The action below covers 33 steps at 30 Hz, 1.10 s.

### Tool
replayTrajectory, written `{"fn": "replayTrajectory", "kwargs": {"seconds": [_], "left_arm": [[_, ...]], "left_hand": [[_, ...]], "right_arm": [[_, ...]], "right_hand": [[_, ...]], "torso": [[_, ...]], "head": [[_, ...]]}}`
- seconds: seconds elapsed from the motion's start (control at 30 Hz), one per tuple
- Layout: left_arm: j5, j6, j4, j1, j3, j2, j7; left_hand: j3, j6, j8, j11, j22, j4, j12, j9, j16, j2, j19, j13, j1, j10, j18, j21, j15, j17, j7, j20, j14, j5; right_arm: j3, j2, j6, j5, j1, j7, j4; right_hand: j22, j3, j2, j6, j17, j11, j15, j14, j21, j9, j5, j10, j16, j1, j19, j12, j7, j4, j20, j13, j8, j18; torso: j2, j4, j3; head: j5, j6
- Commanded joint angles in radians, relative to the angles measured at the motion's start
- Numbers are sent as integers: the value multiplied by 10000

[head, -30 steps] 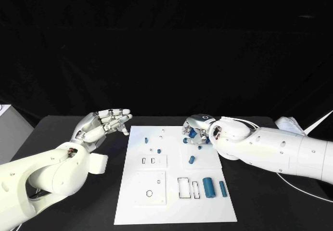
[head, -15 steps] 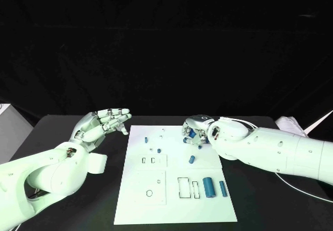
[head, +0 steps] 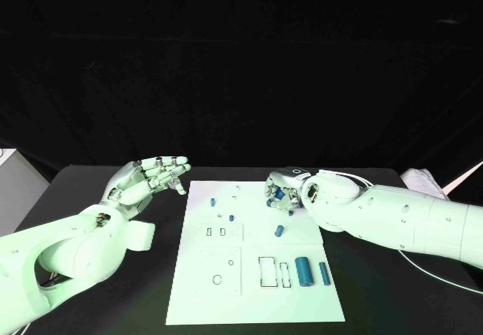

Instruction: Assemble the parts on the task board

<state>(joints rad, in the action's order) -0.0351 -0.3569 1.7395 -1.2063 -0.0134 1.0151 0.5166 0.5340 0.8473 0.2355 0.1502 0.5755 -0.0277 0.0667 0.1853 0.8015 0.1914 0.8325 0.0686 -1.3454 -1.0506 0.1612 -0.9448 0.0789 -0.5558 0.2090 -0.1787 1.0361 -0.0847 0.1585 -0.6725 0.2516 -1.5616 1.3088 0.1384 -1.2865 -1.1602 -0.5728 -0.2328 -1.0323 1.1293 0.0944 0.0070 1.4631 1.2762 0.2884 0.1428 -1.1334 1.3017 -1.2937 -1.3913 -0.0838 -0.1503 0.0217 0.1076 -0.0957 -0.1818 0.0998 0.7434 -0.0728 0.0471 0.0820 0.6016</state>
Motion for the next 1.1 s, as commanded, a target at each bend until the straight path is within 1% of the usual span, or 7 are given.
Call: {"fn": "replayTrajectory", "kwargs": {"seconds": [0.03,0.3,0.53,0.7,0.93,0.97,1.1], "left_arm": [[39,171,36,-23,10,-1,37],[39,160,36,-33,10,7,31],[39,160,34,-38,11,0,28],[42,155,24,-40,11,-4,25],[50,148,12,-43,11,-16,17],[50,147,10,-43,11,-17,16],[53,133,0,-44,11,-26,12]], "left_hand": [[54,-29,-38,13,16,14,-23,14,55,-7,-64,-7,66,71,202,-58,-3,11,10,20,-94,38],[66,-33,-40,16,31,18,-17,17,56,-24,-85,-6,55,81,203,-81,0,19,13,16,-117,42],[73,-34,-41,18,38,19,-15,19,58,-33,-94,-5,50,85,204,-92,1,22,15,14,-123,44],[73,-34,-41,18,38,19,-15,19,58,-33,-94,-5,50,85,204,-92,1,22,15,14,-123,44],[81,-33,-41,19,45,22,-12,21,61,-44,-102,-4,43,87,205,-103,2,25,17,12,-128,45],[81,-33,-41,19,45,22,-12,21,61,-44,-102,-4,43,87,205,-103,2,25,17,12,-128,45],[88,-33,-41,20,51,26,-10,22,63,-51,-108,-4,34,88,206,-112,2,28,18,12,-133,45]], "right_arm": [[0,18,-208,-98,-13,20,13],[0,29,-196,-91,-21,11,-4],[1,46,-117,-50,-27,-3,-26],[1,55,-2,-39,-32,61,-30],[1,80,193,-112,-33,318,-19],[1,84,215,-122,-33,337,-21],[0,134,232,-162,-34,439,-16]], "right_hand": [[-20,-7,138,-79,15,-14,8,316,64,15,12,-101,43,6,-65,-66,-15,-67,9,-18,-51,-180],[-279,-114,260,-257,80,-100,-56,313,246,143,29,-361,148,-65,-138,-205,63,-80,-31,-76,-183,-217],[-395,-132,309,-362,97,-144,-91,312,327,231,24,-493,191,-48,-168,-257,106,-111,-61,-112,-267,-234],[-496,-168,394,-452,116,-197,-136,314,395,332,55,-632,239,-73,-190,-305,159,-125,-97,-154,-351,-249],[-525,-224,473,-497,112,-220,-156,312,412,395,38,-679,256,-131,-189,-311,170,-106,-119,-171,-398,-251],[-544,-321,529,-496,98,-221,-165,307,422,443,-193,-697,266,-193,-184,-299,167,-76,-134,-180,-415,-253],[-553,-390,511,-464,69,-201,-153,297,423,488,-79,-650,267,-189,-171,-249,140,-59,-135,-172,-414,-252]], "torso": [[6,4,7],[11,0,9],[23,-13,16],[24,-15,19],[34,-22,26],[35,-25,24],[29,-32,28]], "head": [[-3,9],[-6,20],[24,24],[26,24],[37,20],[41,16],[47,6]]}}
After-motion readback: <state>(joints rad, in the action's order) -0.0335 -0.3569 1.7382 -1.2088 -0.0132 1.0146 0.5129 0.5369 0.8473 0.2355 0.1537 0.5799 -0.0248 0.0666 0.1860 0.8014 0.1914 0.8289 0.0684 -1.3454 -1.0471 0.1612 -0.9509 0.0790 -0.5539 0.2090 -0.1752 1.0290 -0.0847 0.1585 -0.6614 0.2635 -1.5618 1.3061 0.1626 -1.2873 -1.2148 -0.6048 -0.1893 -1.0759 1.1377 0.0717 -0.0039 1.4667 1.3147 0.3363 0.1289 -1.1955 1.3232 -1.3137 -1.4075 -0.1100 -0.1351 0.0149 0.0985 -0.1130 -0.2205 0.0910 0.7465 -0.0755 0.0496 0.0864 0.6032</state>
